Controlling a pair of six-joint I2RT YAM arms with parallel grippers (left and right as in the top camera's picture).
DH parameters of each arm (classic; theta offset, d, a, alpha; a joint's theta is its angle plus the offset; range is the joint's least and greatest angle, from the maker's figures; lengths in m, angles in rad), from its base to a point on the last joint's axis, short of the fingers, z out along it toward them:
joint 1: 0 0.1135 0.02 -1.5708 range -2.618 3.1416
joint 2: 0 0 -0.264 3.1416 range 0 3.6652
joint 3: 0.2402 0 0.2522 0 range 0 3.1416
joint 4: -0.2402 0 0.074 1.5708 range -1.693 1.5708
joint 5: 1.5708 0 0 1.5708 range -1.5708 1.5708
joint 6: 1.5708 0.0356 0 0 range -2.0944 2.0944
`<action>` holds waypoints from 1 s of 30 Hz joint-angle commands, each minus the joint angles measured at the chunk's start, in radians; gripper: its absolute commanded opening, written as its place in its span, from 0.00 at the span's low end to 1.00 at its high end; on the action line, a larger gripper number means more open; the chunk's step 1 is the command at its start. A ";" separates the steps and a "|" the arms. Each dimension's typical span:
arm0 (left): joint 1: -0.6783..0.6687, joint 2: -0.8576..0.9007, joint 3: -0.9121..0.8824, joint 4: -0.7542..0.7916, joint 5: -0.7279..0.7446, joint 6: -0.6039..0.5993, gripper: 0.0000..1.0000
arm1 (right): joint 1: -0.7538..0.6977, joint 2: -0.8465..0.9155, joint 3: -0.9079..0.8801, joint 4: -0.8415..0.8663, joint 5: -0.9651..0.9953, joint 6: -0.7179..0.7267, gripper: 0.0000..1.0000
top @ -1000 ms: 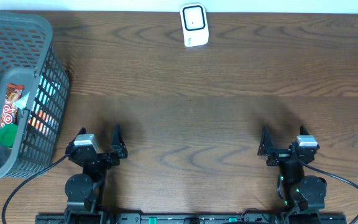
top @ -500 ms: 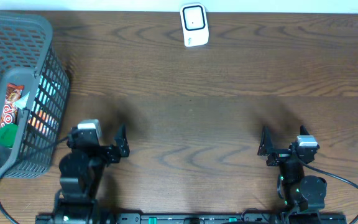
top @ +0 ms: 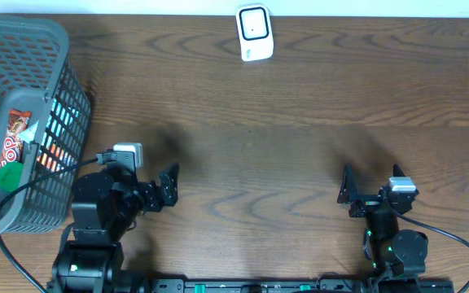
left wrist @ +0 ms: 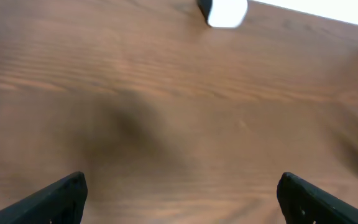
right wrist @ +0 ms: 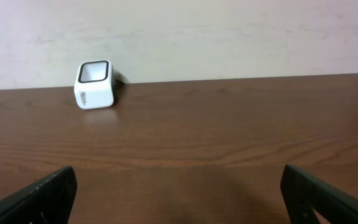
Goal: Scan the item barcode
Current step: 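Reach the left gripper into the basket and grasp the green-capped jar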
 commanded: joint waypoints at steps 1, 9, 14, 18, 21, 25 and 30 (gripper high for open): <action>0.004 0.033 0.129 -0.076 0.059 0.013 0.98 | -0.008 0.000 -0.001 -0.004 -0.001 -0.006 0.99; 0.005 0.279 0.552 -0.337 -0.078 0.040 0.98 | -0.008 0.000 -0.001 -0.004 -0.001 -0.006 0.99; 0.005 0.472 0.846 -0.485 -0.209 0.039 0.98 | -0.008 0.000 -0.001 -0.004 -0.001 -0.006 0.99; 0.026 0.565 1.004 -0.561 -0.284 0.031 0.98 | -0.008 0.000 -0.001 -0.004 -0.001 -0.006 0.99; 0.101 0.619 1.104 -0.607 -0.409 -0.042 0.98 | -0.008 0.000 -0.001 -0.004 -0.001 -0.006 0.99; 0.257 0.647 1.143 -0.627 -0.423 -0.076 0.98 | -0.008 0.000 -0.001 -0.004 -0.001 -0.006 0.99; 0.502 0.682 1.143 -0.654 -0.423 -0.116 0.98 | -0.008 0.000 -0.001 -0.004 -0.001 -0.006 0.99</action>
